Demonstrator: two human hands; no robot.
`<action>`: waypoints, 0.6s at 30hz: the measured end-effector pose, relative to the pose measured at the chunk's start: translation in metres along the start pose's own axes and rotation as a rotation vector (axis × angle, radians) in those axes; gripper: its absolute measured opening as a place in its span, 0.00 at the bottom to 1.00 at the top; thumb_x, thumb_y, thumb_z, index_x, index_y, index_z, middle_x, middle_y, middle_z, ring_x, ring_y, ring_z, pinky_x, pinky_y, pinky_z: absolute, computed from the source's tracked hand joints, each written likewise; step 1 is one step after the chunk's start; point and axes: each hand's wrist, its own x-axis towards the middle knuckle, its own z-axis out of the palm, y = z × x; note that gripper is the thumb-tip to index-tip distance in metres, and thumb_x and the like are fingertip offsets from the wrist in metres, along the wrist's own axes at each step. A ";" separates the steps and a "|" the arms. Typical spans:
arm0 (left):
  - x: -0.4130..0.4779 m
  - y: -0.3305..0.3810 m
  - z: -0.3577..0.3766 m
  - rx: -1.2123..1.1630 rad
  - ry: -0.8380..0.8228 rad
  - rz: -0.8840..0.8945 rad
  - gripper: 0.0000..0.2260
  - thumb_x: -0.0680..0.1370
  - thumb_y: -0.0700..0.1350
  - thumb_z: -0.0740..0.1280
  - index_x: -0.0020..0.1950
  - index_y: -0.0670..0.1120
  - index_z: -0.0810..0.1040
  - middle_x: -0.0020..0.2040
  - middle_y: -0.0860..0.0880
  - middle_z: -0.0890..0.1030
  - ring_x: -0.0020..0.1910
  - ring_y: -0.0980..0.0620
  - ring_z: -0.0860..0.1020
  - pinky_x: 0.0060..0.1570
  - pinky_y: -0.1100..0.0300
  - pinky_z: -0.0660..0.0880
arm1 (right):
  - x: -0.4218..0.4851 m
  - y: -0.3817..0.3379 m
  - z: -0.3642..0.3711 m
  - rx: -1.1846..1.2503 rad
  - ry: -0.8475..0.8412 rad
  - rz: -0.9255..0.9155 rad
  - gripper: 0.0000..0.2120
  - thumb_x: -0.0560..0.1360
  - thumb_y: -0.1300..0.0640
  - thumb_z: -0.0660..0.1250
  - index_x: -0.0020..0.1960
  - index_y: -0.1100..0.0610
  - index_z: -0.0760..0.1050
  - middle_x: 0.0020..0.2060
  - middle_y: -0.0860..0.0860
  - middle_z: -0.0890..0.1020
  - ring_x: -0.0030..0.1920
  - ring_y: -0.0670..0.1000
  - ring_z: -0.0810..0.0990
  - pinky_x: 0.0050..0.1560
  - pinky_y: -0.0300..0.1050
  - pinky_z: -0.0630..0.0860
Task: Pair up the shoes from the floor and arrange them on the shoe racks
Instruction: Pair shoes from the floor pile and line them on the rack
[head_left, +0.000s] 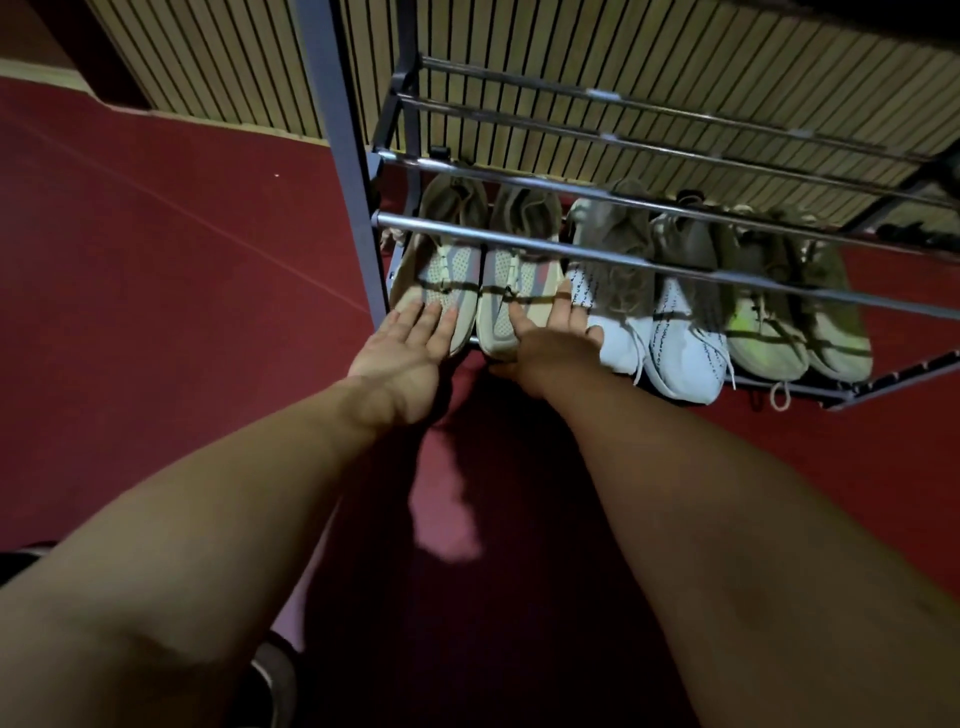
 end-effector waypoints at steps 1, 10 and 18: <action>-0.005 -0.003 0.003 -0.033 0.018 0.014 0.33 0.80 0.55 0.52 0.77 0.47 0.37 0.78 0.47 0.40 0.76 0.49 0.37 0.73 0.55 0.37 | -0.004 -0.003 0.002 0.030 -0.004 0.023 0.38 0.74 0.33 0.59 0.77 0.43 0.46 0.75 0.60 0.38 0.75 0.60 0.45 0.71 0.55 0.51; -0.075 -0.073 0.027 0.163 -0.056 -0.082 0.36 0.79 0.59 0.56 0.76 0.53 0.34 0.76 0.44 0.35 0.75 0.41 0.36 0.72 0.48 0.37 | -0.087 -0.062 0.067 0.341 0.246 -0.099 0.41 0.74 0.37 0.60 0.77 0.46 0.40 0.76 0.57 0.39 0.76 0.57 0.39 0.71 0.57 0.47; -0.145 -0.131 0.051 0.077 -0.140 -0.340 0.34 0.80 0.59 0.53 0.75 0.55 0.33 0.76 0.45 0.33 0.75 0.42 0.34 0.73 0.45 0.36 | -0.181 -0.156 0.127 0.179 -0.191 -0.658 0.46 0.69 0.30 0.62 0.77 0.43 0.41 0.77 0.54 0.41 0.76 0.56 0.40 0.72 0.56 0.43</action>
